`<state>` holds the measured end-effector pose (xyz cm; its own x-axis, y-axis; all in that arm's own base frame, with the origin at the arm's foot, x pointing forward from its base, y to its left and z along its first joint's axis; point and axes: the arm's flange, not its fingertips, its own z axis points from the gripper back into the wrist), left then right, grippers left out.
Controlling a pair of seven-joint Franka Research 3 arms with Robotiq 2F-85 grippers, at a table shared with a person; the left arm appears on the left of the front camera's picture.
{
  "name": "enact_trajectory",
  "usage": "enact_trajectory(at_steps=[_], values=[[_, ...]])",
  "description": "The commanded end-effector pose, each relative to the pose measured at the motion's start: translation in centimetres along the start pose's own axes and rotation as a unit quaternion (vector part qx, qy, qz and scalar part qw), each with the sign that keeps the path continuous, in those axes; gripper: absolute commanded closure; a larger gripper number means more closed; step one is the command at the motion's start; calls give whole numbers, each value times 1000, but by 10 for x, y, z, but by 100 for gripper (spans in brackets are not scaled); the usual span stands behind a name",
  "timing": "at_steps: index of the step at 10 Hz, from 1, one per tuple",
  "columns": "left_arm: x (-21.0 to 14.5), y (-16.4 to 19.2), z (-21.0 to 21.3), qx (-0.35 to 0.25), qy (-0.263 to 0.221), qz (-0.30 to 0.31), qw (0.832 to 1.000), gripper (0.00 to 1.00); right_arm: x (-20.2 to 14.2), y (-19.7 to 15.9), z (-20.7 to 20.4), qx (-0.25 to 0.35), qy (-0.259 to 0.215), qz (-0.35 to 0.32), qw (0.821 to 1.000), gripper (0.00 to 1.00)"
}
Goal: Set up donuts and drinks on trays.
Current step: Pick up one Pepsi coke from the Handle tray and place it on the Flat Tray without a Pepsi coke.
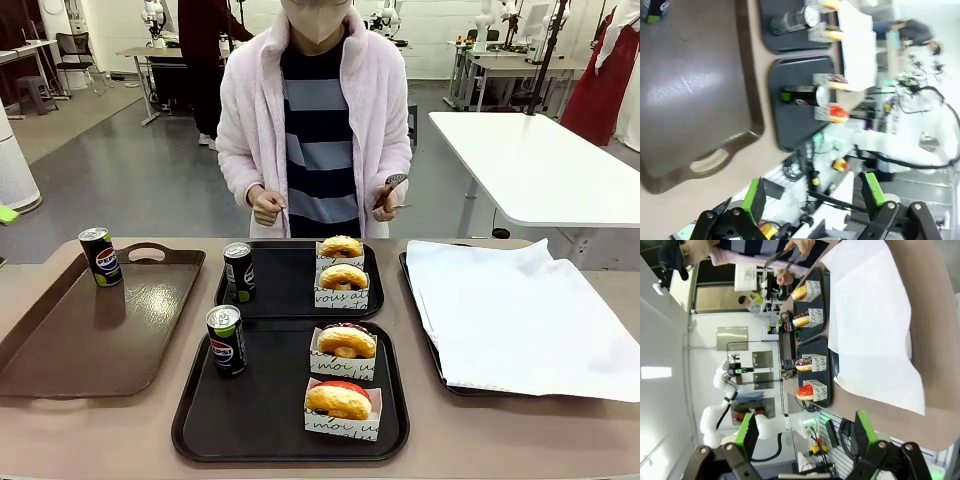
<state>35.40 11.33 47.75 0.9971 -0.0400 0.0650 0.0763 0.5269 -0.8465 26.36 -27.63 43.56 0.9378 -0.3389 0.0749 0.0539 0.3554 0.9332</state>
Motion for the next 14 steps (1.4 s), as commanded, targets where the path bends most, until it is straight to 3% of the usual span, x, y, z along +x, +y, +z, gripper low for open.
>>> enact_trajectory(at_steps=[1, 6, 14], values=[[1, 28, 2, -36, -14, 21, 999, 0, 1, 1, 0, 7, -2, 5, 1000, 0], [-14, 76, 27, -52, -110, 56, 991, 0, 1, 1, 0, 7, -2, 5, 1000, 0], [-13, 80, 37, -49, -107, 76, 990, 0, 1, 1, 0, 7, -2, 5, 1000, 0]])
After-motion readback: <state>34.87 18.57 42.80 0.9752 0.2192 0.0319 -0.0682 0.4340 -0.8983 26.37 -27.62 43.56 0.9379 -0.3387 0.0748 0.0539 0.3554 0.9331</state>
